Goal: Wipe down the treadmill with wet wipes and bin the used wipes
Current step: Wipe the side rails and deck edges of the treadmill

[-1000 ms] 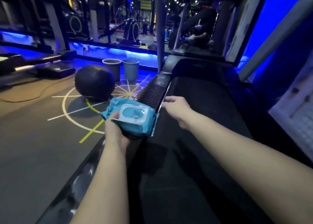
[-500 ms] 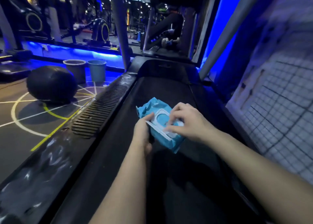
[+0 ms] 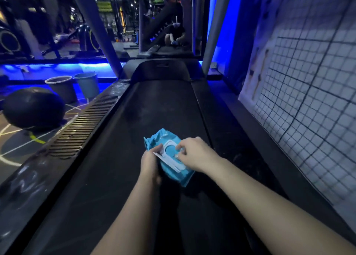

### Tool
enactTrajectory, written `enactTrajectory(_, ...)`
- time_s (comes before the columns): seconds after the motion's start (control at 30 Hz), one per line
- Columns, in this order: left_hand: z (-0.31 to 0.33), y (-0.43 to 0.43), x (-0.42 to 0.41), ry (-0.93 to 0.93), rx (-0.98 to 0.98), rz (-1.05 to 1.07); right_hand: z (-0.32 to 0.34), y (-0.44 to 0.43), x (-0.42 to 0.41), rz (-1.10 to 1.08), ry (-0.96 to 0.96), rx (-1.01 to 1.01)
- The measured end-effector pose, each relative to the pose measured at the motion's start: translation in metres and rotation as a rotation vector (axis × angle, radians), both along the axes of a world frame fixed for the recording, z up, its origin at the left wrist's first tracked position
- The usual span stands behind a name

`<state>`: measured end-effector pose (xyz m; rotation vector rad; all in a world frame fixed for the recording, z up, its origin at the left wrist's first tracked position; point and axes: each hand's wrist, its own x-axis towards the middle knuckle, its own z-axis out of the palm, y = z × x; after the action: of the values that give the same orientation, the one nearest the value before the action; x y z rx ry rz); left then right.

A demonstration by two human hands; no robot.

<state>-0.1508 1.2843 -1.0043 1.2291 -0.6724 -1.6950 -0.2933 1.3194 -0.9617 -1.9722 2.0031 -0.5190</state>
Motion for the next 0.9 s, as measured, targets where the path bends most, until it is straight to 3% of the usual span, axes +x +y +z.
enactTrajectory(0.1, -0.016, -0.006, -0.007, -0.030, -0.032, 0.094, -0.005, -0.003, 0.008, -0.020, 0.115, 0.000)
enactTrajectory(0.27, -0.028, -0.018, -0.019, -0.030, -0.175, 0.071, -0.020, -0.010, 0.009, -0.099, 0.280, -0.031)
enactTrajectory(0.43, -0.040, -0.033, -0.025, -0.011, -0.195, 0.051, -0.033, -0.011, 0.001, -0.011, 0.451, -0.123)
enactTrajectory(0.73, -0.068, -0.034, -0.012, -0.012, -0.189, 0.010, -0.056, -0.025, -0.007, 0.227, 0.466, 0.007)
enactTrajectory(0.9, -0.073, -0.032, -0.012, 0.063, -0.127, 0.079, -0.040, -0.019, -0.015, 0.262, 0.344, 0.181)
